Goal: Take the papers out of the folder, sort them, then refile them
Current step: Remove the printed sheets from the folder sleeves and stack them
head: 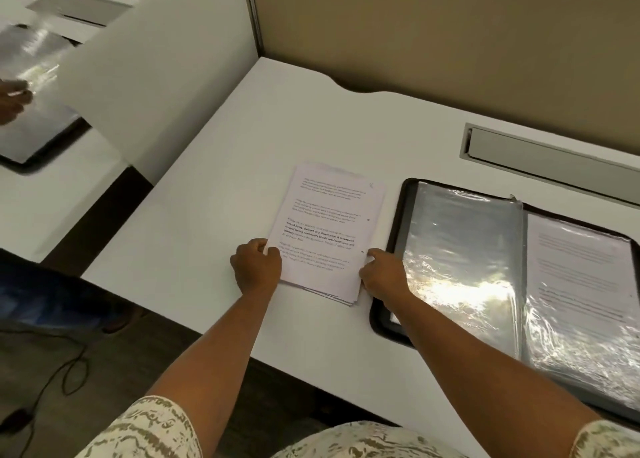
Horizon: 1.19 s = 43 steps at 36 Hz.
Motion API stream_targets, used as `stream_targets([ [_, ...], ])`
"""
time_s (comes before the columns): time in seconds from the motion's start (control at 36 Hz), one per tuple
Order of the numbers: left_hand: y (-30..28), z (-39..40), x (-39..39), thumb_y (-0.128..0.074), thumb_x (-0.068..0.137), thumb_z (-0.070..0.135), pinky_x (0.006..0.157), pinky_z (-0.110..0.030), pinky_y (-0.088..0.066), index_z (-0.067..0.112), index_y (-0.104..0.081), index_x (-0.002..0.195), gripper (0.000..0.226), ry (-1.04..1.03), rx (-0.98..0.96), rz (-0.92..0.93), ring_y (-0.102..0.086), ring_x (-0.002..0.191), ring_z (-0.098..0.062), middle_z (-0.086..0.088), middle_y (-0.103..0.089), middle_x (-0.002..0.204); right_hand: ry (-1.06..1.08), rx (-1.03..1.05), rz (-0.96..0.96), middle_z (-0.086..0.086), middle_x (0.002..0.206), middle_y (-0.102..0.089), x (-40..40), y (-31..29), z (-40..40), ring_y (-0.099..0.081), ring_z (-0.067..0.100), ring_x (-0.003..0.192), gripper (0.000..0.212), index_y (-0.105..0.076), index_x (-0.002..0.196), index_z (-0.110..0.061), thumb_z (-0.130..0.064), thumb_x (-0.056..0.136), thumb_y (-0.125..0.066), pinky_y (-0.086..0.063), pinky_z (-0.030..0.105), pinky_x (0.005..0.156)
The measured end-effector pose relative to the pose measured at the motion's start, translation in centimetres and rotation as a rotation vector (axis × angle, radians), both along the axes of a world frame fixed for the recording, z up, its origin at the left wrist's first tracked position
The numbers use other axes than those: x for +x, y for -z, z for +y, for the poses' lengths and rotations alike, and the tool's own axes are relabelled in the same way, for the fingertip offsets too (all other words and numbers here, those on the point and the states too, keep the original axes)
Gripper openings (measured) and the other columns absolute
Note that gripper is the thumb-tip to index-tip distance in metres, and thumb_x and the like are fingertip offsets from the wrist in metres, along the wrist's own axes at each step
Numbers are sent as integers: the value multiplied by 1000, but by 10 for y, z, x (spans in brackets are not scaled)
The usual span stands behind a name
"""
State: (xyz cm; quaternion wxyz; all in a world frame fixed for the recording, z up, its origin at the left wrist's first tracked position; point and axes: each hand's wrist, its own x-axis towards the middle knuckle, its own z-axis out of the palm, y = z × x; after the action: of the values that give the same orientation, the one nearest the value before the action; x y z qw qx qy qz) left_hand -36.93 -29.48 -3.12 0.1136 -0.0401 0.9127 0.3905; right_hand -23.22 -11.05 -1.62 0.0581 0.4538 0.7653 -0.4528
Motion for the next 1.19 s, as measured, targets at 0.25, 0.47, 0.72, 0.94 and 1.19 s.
stream_targets([
  [0.25,9,0,-3,-60,93,27,100,-48,-46,15,-56,139,47,147,-218,-18,-45,121,-37,-15,-51,133,-172,43,-51,17,97,-66,-2,3,-2,-64,34,91,4,-55,85,-7,-8,88,-53,-57,45,82],
  [0.47,6,6,11,-61,93,33,107,-51,-33,17,-55,136,46,139,-285,93,-37,131,-33,-11,-47,142,5,-43,64,14,117,-70,23,-2,10,-69,29,103,47,-55,139,-8,-18,93,-58,-57,46,93],
  [0.72,12,49,62,-69,88,26,109,-55,-28,19,-64,124,36,410,-186,347,-37,133,-31,-8,-51,139,57,183,161,2,113,-68,72,-33,35,-63,14,96,35,-63,132,-16,-18,98,-54,-50,26,86],
  [0.94,0,109,126,-59,97,27,107,-40,-38,17,-59,132,36,641,119,250,-40,131,-24,-5,-44,146,62,288,110,3,121,-68,135,-30,65,-62,15,100,37,-63,132,-16,-15,97,-52,-44,25,89],
  [1.19,-6,177,208,-58,97,30,103,-35,-46,20,-61,129,33,939,228,247,-43,132,-17,1,-48,143,167,423,-51,10,125,-66,230,-25,114,-58,32,117,43,-62,134,-19,-25,91,-59,-50,46,96],
])
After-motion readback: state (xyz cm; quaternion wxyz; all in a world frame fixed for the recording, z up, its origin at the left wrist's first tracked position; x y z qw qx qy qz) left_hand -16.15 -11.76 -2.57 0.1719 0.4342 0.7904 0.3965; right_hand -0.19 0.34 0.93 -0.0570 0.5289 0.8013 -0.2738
